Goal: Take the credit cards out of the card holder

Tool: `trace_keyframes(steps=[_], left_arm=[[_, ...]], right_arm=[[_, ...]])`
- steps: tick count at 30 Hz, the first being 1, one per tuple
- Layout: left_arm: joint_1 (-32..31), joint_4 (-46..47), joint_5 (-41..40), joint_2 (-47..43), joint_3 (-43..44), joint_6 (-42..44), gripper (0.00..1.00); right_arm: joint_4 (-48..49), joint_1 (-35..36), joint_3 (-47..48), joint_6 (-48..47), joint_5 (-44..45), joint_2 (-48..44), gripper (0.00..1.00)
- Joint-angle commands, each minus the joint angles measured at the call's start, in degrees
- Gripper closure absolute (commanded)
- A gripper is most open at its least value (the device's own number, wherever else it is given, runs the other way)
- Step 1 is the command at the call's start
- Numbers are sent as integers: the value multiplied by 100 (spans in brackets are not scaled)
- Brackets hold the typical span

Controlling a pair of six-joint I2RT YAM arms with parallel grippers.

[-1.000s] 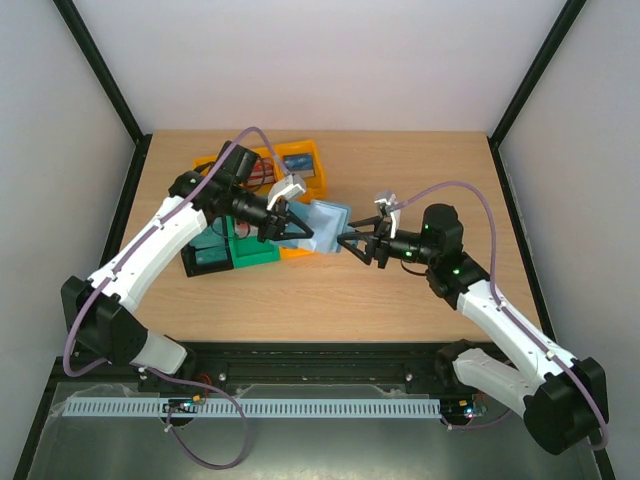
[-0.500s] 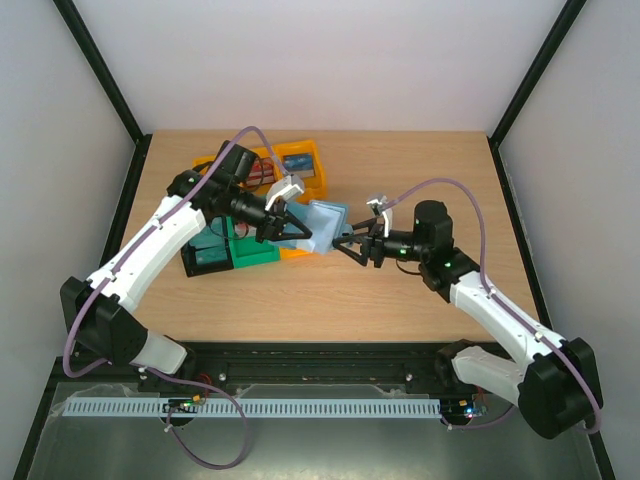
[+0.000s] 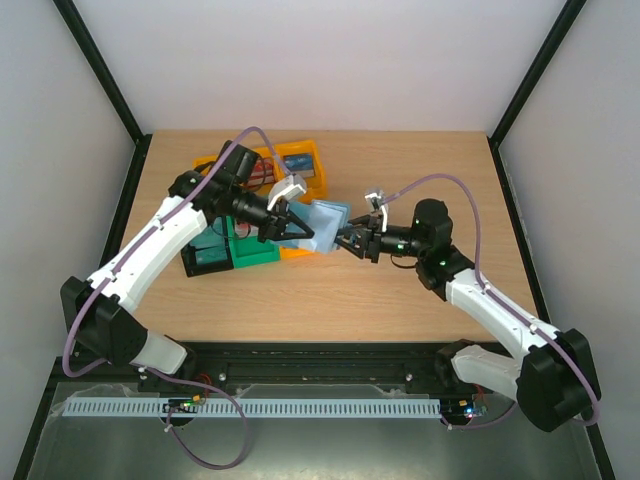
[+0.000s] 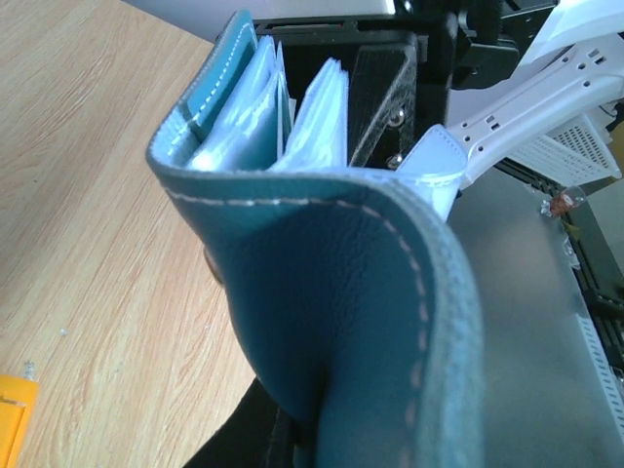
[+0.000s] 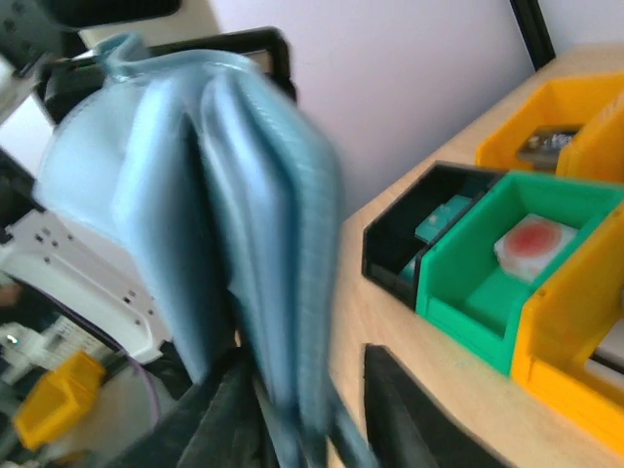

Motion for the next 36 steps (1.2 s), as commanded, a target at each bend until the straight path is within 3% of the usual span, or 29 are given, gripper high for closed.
trace_keyframes(steps=[1, 2, 5, 6, 8, 14, 18, 20, 29, 36], left_arm=[[-137, 227, -98, 29, -16, -170, 98], [-145, 380, -377, 38, -12, -345, 91], [-109, 720, -1345, -3, 19, -795, 30], [-80, 809, -1624, -35, 0, -884, 17], [-10, 926, -2065, -87, -27, -982, 2], [39, 1169, -3156, -135, -139, -1153, 1], [33, 1222, -3233, -128, -207, -1174, 1], [30, 1211, -3125, -99, -219, -1179, 1], [-331, 1237, -3092, 143, -279, -1171, 1], [-750, 1191, -3475, 380, -86, -1139, 1]], right_arm=[[1299, 132, -52, 782, -145, 79, 84], [1305, 136, -33, 802, -134, 82, 95], [723, 136, 51, 463, 337, -46, 98], [390, 136, 101, 313, 599, -98, 98], [-478, 136, 331, 20, 1683, -130, 98], [-3915, 189, 1840, 134, 6203, 985, 98], [-4876, 523, 2412, 28, 7489, 1386, 98], [-4855, 619, 2522, -11, 7405, 1309, 98], [-4124, 644, 2464, -152, 5179, 929, 98], [-3022, 646, 2097, 48, 3451, 697, 98]])
